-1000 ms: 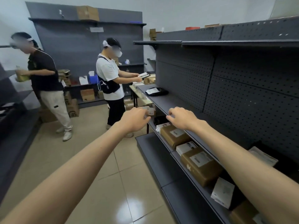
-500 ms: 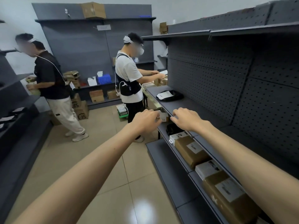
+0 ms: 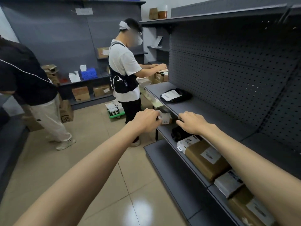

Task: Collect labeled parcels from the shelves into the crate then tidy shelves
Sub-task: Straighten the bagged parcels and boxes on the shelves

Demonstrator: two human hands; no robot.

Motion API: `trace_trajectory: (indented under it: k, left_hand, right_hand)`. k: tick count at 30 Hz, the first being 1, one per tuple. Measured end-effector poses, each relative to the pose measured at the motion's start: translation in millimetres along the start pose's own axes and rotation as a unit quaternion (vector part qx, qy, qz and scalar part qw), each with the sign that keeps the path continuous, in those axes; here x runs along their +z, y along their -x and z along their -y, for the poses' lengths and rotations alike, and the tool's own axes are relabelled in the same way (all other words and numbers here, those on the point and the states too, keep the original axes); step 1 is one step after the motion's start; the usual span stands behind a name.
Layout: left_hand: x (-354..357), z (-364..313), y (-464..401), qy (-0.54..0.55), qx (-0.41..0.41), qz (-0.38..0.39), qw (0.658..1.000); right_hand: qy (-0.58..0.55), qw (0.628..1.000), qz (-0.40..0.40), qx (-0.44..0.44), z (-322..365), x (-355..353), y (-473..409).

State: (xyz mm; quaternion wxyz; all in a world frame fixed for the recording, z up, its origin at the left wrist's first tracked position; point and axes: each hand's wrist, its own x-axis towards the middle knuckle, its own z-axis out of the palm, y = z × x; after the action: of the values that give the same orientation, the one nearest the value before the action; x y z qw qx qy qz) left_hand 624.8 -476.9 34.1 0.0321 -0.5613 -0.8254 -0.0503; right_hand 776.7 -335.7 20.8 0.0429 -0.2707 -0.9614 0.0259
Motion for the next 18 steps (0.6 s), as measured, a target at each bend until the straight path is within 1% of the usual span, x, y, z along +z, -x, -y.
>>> trace_trajectory:
  k: [4, 8, 11, 14, 18]
  left_hand:
    - [-0.6, 53.6, -43.9, 0.013, 0.041, 0.005, 0.999]
    - [12.6, 98.1, -76.0, 0.019, 0.082, 0.027, 0.996]
    - [33.1, 119.1, -94.2, 0.016, 0.116, 0.040, 0.992]
    - [55.4, 137.3, -116.5, 0.018, 0.132, 0.085, 0.987]
    - [86.3, 150.9, -158.9, 0.019, 0.159, 0.115, 0.980]
  right_hand:
    - [-0.006, 0.998, 0.005, 0.056, 17.7, 6.7, -42.6]
    - [-0.016, 0.995, 0.000, 0.098, 38.3, 23.2, -81.2]
    - [-0.031, 0.992, 0.021, 0.122, 52.8, 47.5, -98.7]
    - [-0.053, 0.985, 0.041, 0.157, 59.2, 70.9, -118.3]
    - [-0.075, 0.978, 0.051, 0.188, 55.9, 105.5, -148.5]
